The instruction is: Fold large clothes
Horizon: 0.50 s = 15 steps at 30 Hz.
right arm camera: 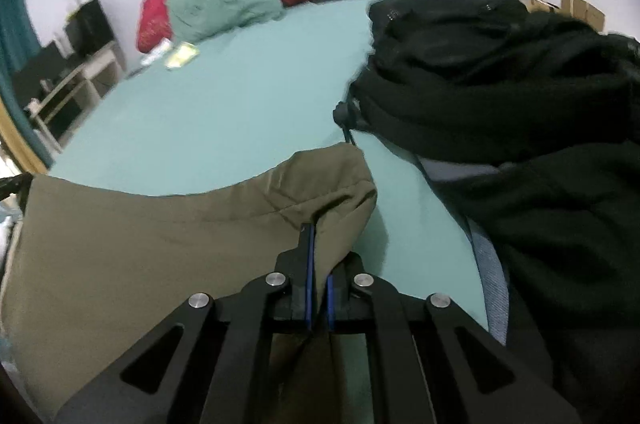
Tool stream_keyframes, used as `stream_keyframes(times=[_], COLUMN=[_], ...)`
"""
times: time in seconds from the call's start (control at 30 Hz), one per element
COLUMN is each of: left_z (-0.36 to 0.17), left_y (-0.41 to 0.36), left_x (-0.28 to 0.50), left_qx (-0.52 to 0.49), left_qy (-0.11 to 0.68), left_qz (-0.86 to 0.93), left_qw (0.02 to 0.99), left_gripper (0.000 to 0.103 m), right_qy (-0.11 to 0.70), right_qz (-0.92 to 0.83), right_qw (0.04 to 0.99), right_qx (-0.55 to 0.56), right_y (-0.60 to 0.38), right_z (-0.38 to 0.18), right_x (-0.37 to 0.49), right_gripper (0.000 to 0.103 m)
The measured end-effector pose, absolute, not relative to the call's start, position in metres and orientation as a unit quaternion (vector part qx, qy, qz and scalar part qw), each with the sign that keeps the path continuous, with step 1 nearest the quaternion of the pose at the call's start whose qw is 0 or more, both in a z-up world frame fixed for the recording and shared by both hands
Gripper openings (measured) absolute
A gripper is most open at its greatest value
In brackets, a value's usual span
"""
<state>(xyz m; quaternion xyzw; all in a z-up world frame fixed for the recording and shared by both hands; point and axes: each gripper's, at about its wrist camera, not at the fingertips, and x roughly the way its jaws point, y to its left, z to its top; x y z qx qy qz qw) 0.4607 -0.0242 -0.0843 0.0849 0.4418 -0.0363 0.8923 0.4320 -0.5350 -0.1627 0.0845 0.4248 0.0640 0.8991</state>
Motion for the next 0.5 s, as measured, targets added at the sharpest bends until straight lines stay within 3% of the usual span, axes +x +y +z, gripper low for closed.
stream_keyframes(times=[0.07, 0.1, 0.17, 0.37, 0.43, 0.5], left_z=[-0.099, -0.105, -0.107, -0.089, -0.088, -0.093], left_y=[-0.024, -0.02, -0.008, 0.047, 0.065, 0.076], left_x=[0.463, 0.46, 0.447, 0.376, 0.342, 0.317], left_qx=[0.088, 0.083, 0.065, 0.005, -0.016, -0.031], left_qy=[0.452, 0.456, 0.454, 0.426, 0.421, 0.425], left_qz=[-0.01, -0.001, 0.013, 0.046, 0.055, 0.054], left_qw=[0.888, 0.886, 0.889, 0.904, 0.905, 0.903], left_gripper=[0.022, 0.037, 0.053, 0.058, 0.062, 0.064], right_qy=[0.449, 0.461, 0.475, 0.456, 0.438, 0.424], right_qz=[0.058, 0.055, 0.051, 0.042, 0.035, 0.022], right_qw=[0.888, 0.882, 0.875, 0.883, 0.891, 0.898], right_qx=[0.086, 0.084, 0.083, 0.102, 0.116, 0.117], right_y=[-0.536, -0.536, -0.536, -0.547, -0.554, -0.555], right_z=[-0.176, -0.183, -0.194, -0.183, -0.17, -0.159], right_x=[0.44, 0.444, 0.449, 0.435, 0.42, 0.403], right_gripper=[0.004, 0.005, 0.012, 0.02, 0.028, 0.059])
